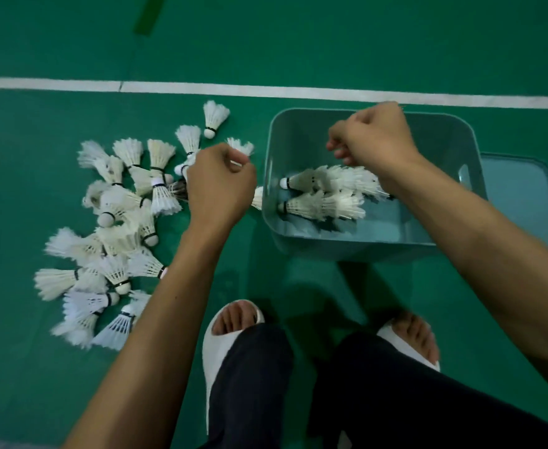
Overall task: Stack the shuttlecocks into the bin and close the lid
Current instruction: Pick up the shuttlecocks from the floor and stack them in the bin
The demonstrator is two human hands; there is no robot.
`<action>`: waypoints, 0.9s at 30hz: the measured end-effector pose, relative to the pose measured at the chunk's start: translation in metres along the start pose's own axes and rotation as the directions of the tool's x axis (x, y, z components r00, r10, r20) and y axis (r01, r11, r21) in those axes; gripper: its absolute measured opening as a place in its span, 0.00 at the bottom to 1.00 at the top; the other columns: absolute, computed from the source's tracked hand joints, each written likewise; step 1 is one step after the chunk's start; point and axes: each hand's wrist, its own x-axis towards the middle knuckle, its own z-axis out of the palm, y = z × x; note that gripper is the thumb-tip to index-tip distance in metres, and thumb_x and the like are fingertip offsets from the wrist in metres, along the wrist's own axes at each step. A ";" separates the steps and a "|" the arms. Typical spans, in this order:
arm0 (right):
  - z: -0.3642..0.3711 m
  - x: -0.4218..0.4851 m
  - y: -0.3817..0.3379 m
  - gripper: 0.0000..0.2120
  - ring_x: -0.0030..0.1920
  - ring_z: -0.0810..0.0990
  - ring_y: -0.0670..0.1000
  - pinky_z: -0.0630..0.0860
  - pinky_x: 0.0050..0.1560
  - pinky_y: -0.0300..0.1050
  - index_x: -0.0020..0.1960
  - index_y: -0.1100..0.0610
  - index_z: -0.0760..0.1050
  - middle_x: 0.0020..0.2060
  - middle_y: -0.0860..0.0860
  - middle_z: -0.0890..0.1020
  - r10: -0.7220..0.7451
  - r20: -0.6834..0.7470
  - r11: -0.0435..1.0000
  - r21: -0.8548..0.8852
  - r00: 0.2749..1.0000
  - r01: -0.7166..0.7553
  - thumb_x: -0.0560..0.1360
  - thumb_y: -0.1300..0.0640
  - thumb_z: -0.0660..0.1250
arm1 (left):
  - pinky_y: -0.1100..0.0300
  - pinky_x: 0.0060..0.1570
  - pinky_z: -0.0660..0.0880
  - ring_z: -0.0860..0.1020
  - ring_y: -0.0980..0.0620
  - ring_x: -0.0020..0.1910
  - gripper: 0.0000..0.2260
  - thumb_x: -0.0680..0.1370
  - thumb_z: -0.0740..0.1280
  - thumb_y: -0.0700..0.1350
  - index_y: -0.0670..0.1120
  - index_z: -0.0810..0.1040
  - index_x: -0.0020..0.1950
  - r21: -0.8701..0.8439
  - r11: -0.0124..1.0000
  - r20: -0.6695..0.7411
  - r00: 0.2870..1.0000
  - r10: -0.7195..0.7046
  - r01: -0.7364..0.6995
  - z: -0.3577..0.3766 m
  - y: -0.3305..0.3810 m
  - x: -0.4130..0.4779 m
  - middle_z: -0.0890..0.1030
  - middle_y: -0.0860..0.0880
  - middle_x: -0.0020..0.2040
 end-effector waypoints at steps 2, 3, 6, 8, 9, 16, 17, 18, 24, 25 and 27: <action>0.022 -0.003 -0.022 0.11 0.32 0.80 0.51 0.83 0.43 0.55 0.32 0.65 0.79 0.37 0.64 0.85 -0.121 0.034 0.992 -0.020 0.992 0.122 0.68 0.57 0.68 | 0.59 0.47 0.75 0.80 0.53 0.43 0.07 0.76 0.68 0.40 0.44 0.83 0.52 0.002 0.997 -0.108 0.991 -0.080 0.081 -0.001 -0.029 0.005 0.82 0.52 0.43; 0.034 -0.003 -0.033 0.12 0.32 0.79 0.50 0.83 0.43 0.55 0.34 0.68 0.79 0.37 0.65 0.84 -0.184 0.054 0.982 -0.042 0.982 0.186 0.68 0.57 0.68 | 0.56 0.50 0.76 0.80 0.50 0.47 0.09 0.76 0.68 0.38 0.43 0.81 0.55 0.004 0.991 -0.152 0.980 -0.128 0.130 -0.001 -0.044 0.010 0.81 0.50 0.47; 0.068 0.001 -0.063 0.08 0.27 0.76 0.40 0.79 0.37 0.42 0.37 0.66 0.82 0.32 0.57 0.84 -0.332 0.166 0.915 -0.181 0.928 0.360 0.70 0.60 0.70 | 0.54 0.52 0.73 0.77 0.42 0.56 0.17 0.73 0.68 0.34 0.42 0.74 0.61 0.052 0.964 -0.245 0.939 -0.241 0.261 0.003 -0.087 0.032 0.77 0.42 0.60; 0.093 0.012 -0.078 0.05 0.33 0.80 0.40 0.81 0.39 0.42 0.41 0.62 0.83 0.34 0.51 0.84 -0.348 0.303 0.849 -0.298 0.887 0.436 0.70 0.62 0.69 | 0.55 0.56 0.71 0.72 0.40 0.61 0.24 0.71 0.69 0.33 0.43 0.71 0.66 0.112 0.947 -0.244 0.932 -0.267 0.300 0.005 -0.103 0.048 0.69 0.39 0.66; 0.105 0.020 -0.083 0.04 0.39 0.82 0.45 0.82 0.41 0.45 0.43 0.62 0.82 0.37 0.52 0.84 -0.316 0.388 0.802 -0.379 0.866 0.463 0.71 0.63 0.69 | 0.53 0.59 0.71 0.70 0.39 0.64 0.28 0.70 0.70 0.32 0.45 0.70 0.69 0.162 0.944 -0.230 0.942 -0.246 0.286 0.005 -0.108 0.056 0.67 0.39 0.68; 0.172 0.027 -0.085 0.12 0.31 0.73 0.51 0.68 0.31 0.42 0.40 0.60 0.72 0.33 0.53 0.75 0.263 0.625 0.254 -0.780 0.735 0.572 0.81 0.58 0.66 | 0.42 0.72 0.64 0.60 0.39 0.77 0.41 0.70 0.75 0.38 0.52 0.64 0.80 0.586 0.800 0.197 0.980 0.013 -0.128 0.004 -0.141 0.115 0.68 0.47 0.79; 0.177 0.027 -0.082 0.13 0.31 0.71 0.51 0.65 0.30 0.43 0.40 0.60 0.71 0.33 0.53 0.73 0.281 0.619 0.210 -0.785 0.733 0.583 0.82 0.58 0.65 | 0.42 0.70 0.66 0.63 0.38 0.75 0.38 0.71 0.75 0.39 0.52 0.67 0.79 0.576 0.805 0.208 0.978 0.021 -0.140 0.005 -0.146 0.119 0.71 0.47 0.76; 0.181 0.028 -0.078 0.13 0.31 0.70 0.51 0.64 0.29 0.43 0.41 0.61 0.70 0.33 0.53 0.72 0.289 0.612 0.185 -0.791 0.737 0.584 0.82 0.58 0.65 | 0.43 0.67 0.67 0.66 0.38 0.72 0.34 0.72 0.75 0.40 0.52 0.70 0.77 0.573 0.806 0.193 0.980 0.042 -0.148 0.004 -0.150 0.120 0.74 0.46 0.73; 0.193 0.036 -0.072 0.15 0.54 0.79 0.59 0.75 0.50 0.49 0.67 0.64 0.75 0.62 0.59 0.77 0.383 0.650 0.175 -0.749 0.656 0.639 0.83 0.61 0.62 | 0.52 0.56 0.72 0.73 0.40 0.60 0.19 0.69 0.77 0.52 0.49 0.85 0.59 0.453 0.890 -0.036 0.997 0.073 -0.049 -0.014 -0.162 0.102 0.79 0.45 0.55; 0.192 0.038 -0.073 0.17 0.49 0.78 0.58 0.76 0.47 0.48 0.71 0.65 0.71 0.57 0.59 0.77 0.375 0.662 0.206 -0.742 0.649 0.638 0.83 0.62 0.61 | 0.53 0.53 0.75 0.77 0.42 0.57 0.17 0.68 0.77 0.54 0.49 0.87 0.54 0.291 0.957 -0.105 0.994 0.026 0.006 -0.018 -0.157 0.098 0.81 0.47 0.51; 0.189 0.040 -0.075 0.19 0.34 0.71 0.52 0.72 0.31 0.43 0.74 0.67 0.67 0.41 0.56 0.71 0.344 0.671 0.267 -0.741 0.657 0.616 0.85 0.63 0.58 | 0.57 0.41 0.81 0.84 0.52 0.42 0.09 0.70 0.79 0.52 0.49 0.85 0.44 -0.205 0.967 -0.119 0.977 -0.175 0.149 -0.021 -0.139 0.093 0.84 0.52 0.39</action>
